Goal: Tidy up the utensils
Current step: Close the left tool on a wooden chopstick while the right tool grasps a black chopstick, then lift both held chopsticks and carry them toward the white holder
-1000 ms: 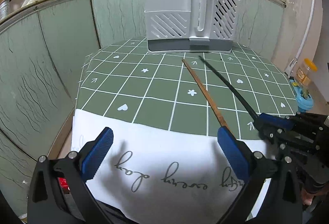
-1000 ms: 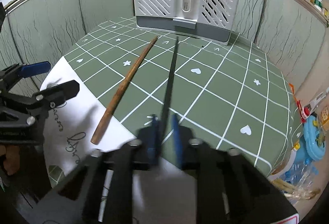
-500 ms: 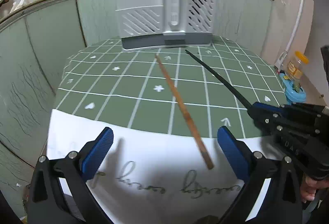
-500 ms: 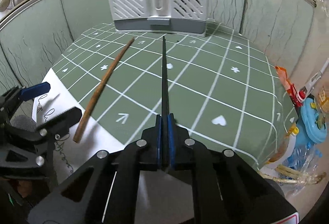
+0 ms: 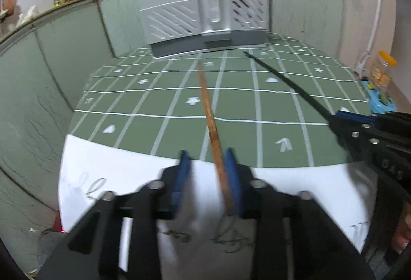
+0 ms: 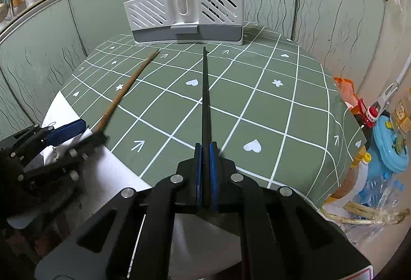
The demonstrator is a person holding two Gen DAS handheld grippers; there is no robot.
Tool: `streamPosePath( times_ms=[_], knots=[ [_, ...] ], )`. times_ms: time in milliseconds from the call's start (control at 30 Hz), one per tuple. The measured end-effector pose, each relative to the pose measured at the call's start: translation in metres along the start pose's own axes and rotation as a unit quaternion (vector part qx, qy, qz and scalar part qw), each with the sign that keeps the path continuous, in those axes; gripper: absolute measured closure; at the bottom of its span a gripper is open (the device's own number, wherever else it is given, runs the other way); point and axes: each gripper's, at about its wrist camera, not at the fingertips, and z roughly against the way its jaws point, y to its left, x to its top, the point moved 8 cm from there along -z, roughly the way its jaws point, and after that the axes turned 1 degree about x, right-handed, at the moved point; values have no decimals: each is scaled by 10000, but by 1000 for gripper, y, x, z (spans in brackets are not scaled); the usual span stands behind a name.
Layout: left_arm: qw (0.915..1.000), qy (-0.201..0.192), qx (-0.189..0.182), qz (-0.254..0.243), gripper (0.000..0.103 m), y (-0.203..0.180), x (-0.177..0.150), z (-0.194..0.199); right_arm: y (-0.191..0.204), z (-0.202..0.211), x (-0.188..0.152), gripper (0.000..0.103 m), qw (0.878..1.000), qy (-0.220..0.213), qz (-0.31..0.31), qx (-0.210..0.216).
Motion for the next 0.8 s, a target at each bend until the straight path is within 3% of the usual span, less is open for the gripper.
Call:
streamPosePath(
  times_ms=[100,367,800],
  knots=[
    [10000,6,-27,74,94,8,1,0,1,0,0,97,10000,-3,2,-18],
    [9993,141,-238,266,95,12,4,2,1,9,5,97,10000,-49,39,-12],
    [9985,-246,-292,395,95,32,43,40,-7,43,41,97,9997,-261,34,14]
  ],
)
